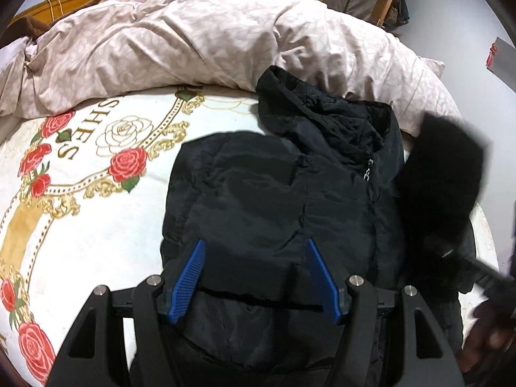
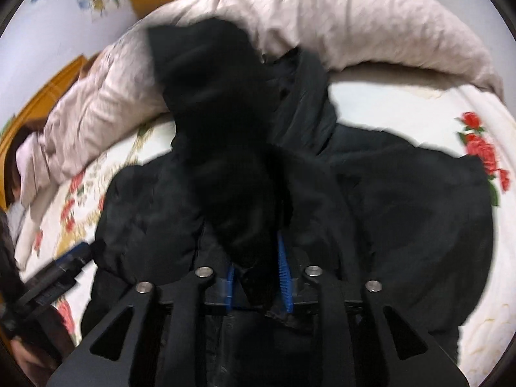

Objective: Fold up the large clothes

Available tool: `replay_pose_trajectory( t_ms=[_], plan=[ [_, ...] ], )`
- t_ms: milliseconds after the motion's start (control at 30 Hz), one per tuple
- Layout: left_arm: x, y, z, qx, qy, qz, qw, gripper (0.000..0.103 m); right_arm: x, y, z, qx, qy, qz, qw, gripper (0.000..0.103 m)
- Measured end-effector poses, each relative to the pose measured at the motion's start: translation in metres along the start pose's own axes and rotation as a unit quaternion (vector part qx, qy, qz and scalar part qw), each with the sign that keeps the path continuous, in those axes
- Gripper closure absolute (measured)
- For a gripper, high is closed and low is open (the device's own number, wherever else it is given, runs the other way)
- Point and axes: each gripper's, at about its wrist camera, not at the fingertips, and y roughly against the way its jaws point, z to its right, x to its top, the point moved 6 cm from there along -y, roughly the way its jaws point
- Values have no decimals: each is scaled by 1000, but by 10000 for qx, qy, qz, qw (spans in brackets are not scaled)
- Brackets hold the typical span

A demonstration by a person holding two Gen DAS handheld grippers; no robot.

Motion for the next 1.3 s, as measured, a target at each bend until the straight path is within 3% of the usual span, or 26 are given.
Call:
replay_pose_trajectory(
  t_ms=[67, 133, 167, 300, 400, 600, 633, 667, 733, 767, 867, 1033, 1300],
  plan=[
    [8, 10, -3, 28, 13, 201, 9998, 37, -9, -10, -8, 121, 46, -53, 9999, 44],
    [13, 21, -5, 45, 23, 368, 9993, 37, -12, -13, -18, 258, 121, -1, 9996, 32],
    [15, 26, -5, 45, 35, 438, 9990, 37, -14, -11, -24, 305, 220, 21, 9993, 31],
    [20, 37, 0, -49, 87, 543, 9985, 37, -20, 7, -34, 642, 383, 21, 9972, 31],
    [23, 38, 18, -236, -12, 530, 9983, 37, -18, 34, -20, 720, 343, 242, 9965, 31],
    [37, 8, 75, -653, -452, 350, 9962, 37, -4, 74, 72, -76, -273, 758, 9967, 31],
    [38, -3, 85, -754, -526, 266, 9954, 44, -1, 74, 94, -288, -440, 763, 9957, 31],
    [37, -14, 90, -789, -579, 174, 9950, 58, 0, 73, 107, -415, -543, 780, 9946, 31],
    [29, -44, 91, -551, -626, -215, 9963, 76, 3, 62, 136, -721, -730, 779, 9917, 32],
    [24, -55, 88, -483, -609, -338, 9964, 78, 5, 53, 147, -755, -859, 730, 9907, 40],
    [9, -72, 73, -298, -541, -416, 9972, 80, 5, 19, 160, -770, -1024, 493, 9905, 45],
    [-7, -77, 65, -173, -605, -267, 9977, 79, 0, -25, 148, -924, -550, 261, 9939, 46],
    [0, -67, 68, 79, -485, -520, 9974, 80, 7, -23, 151, -999, -380, -155, 9941, 46]
  ],
)
